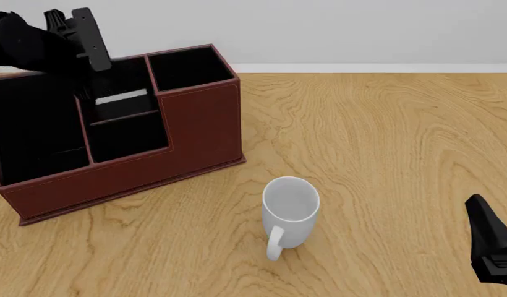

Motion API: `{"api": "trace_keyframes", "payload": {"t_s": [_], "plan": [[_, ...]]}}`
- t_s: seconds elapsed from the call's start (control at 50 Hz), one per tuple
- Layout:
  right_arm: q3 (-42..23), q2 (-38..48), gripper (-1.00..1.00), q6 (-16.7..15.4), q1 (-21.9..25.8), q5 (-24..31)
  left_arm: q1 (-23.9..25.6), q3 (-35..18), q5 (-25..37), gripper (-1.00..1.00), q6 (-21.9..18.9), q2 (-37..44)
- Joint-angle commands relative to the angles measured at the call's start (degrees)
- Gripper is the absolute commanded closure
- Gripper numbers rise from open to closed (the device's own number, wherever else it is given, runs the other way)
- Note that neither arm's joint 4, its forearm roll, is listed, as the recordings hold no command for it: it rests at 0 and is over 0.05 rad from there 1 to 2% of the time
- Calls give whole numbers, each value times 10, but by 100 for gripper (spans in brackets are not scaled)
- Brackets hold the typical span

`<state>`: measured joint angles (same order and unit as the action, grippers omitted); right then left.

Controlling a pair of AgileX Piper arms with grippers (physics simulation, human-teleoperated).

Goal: Pick up the book and place it in the front compartment of the caddy.

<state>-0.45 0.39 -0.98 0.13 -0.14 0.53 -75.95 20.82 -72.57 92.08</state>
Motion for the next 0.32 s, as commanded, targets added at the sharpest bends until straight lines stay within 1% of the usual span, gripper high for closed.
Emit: {"api": "trace_keyframes", "payload": {"t_s": [0.02, 0.12, 0.24, 0.26, 0.3, 0.32], "plan": [[0, 0, -100, 0, 0, 0, 11, 33, 27, -100, -6, -82], [0, 0, -100, 0, 0, 0, 25, 79, 46, -100, -13, -156], [0, 0, -100, 0, 0, 0, 37, 115, 82, -100, -13, -241], [0, 0, -100, 0, 0, 0, 54, 122, 105, -100, -3, -270], [0, 0, -100, 0, 0, 0, 51, 152, 103, -100, -16, -307], [0, 0, -100, 0, 0, 0, 62, 162, 119, -100, -12, -330]]}}
